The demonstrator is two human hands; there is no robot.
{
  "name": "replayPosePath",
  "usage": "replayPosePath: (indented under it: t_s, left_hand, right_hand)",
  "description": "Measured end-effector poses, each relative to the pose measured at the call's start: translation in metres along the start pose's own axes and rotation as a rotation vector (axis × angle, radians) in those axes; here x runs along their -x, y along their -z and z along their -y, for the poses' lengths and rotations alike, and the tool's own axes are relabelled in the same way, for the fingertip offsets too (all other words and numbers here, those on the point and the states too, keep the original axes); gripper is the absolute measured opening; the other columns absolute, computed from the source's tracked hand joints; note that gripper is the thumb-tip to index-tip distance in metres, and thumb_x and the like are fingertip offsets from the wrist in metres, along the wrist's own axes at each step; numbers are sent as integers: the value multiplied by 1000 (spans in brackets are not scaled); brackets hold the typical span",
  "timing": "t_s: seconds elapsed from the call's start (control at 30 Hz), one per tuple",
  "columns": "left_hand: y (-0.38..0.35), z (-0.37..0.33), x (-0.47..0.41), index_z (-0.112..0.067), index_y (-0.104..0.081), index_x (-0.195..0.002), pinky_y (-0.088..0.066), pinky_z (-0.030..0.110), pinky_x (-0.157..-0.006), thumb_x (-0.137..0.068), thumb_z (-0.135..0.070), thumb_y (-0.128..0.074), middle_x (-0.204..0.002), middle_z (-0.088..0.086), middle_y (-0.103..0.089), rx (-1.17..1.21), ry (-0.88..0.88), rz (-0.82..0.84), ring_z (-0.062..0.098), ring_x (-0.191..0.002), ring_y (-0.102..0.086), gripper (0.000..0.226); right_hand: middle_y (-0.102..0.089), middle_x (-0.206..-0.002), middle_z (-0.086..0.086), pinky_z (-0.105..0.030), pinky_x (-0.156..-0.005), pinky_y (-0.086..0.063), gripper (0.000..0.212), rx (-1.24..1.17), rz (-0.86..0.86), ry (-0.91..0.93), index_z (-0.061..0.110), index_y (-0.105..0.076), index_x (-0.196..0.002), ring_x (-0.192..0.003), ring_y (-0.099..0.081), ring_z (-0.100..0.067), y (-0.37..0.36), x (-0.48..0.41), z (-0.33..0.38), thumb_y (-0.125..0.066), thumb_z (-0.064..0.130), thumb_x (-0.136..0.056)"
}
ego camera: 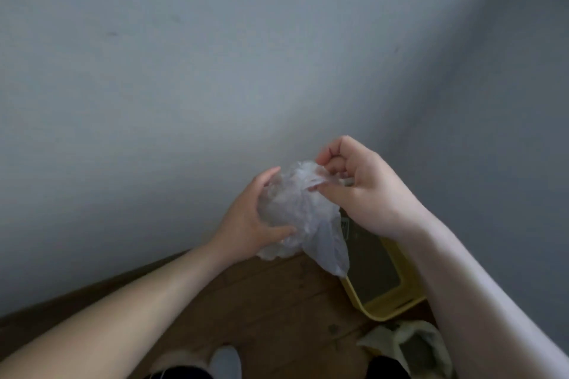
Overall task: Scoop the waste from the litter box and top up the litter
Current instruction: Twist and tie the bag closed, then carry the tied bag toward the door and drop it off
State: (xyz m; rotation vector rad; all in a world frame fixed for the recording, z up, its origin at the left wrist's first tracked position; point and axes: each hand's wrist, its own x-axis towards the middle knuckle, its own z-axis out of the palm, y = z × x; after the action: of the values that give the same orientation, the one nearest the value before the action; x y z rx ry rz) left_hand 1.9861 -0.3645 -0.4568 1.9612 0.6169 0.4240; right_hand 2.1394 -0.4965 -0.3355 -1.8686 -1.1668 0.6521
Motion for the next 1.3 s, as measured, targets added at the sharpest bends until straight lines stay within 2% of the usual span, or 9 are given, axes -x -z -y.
replayPosePath:
  t_s: [0.2,0.3,0.53,0.63,0.73,0.9,1.03,1.2,1.3]
  left_hand:
    - [66,-149,56,-47,-29,-134,-32,9,-101,-64,-33,-89,-132,-38,-35,-20,58,-138,-8,-125,-41,93]
    - [92,-208,89,-45,-33,-135,-35,10,-102,-68,-28,-87,-133,-29,-43,16,102,-232,-8,-126,-41,88]
    - [139,-302,165,-36,-37,-137,-33,3,-97,-68,-22,-87,-135,-26,-45,45,207,-555,-13,-123,-42,86]
    - [162,-321,201,-34,-38,-140,-38,11,-99,-69,-26,-86,-134,-23,-47,37,271,-685,-6,-125,-43,86]
    - [191,-326,240,-38,-35,-141,-42,20,-101,-70,-31,-84,-135,-23,-47,14,329,-814,-1,-126,-44,86]
    - [255,-307,323,-42,-34,-140,-45,16,-94,-70,-43,-80,-136,-23,-46,-13,457,-1074,0,-124,-46,84]
    - [314,-273,391,-45,-36,-138,-48,25,-97,-69,-51,-81,-132,-30,-47,-32,540,-1287,-2,-122,-49,83]
    - [389,-239,473,-46,-36,-137,-46,32,-103,-70,-34,-84,-138,-20,-48,43,663,-1555,6,-126,-49,84]
    - [432,-233,521,-46,-37,-134,-42,17,-95,-72,-25,-83,-129,-25,-48,31,699,-1669,1,-119,-49,80]
  right_hand:
    - [-67,-91,13,-17,-76,-47,26,93,118,38,26,-57,-104,-86,-58,0,68,31,158,-69,11,-86]
    - [-64,-91,20,-11,-73,-45,25,152,177,130,27,-57,-106,-87,-58,3,91,44,225,-65,11,-89]
    - [-66,-91,19,-7,-78,-47,26,116,192,366,21,-61,-100,-91,-61,2,103,64,344,-67,1,-84]
    - [-68,-89,15,-8,-78,-48,24,21,290,420,21,-62,-97,-88,-64,0,84,69,385,-69,1,-84]
    - [-69,-90,12,-16,-82,-52,25,-58,444,478,21,-62,-96,-90,-67,-5,47,70,429,-68,0,-83]
    - [-71,-89,4,-35,-85,-57,26,-118,699,592,22,-61,-91,-89,-70,-16,-53,74,506,-67,-2,-83]
    - [-71,-87,2,-37,-81,-57,23,-133,866,670,19,-62,-90,-84,-69,-19,-154,86,565,-68,-2,-84]
    - [-71,-87,4,-40,-83,-57,25,-114,1068,787,25,-63,-87,-84,-69,-18,-271,103,646,-70,1,-83]
    - [-70,-86,5,-40,-81,-59,28,-132,1152,851,29,-62,-85,-84,-69,-18,-336,117,697,-71,3,-82]
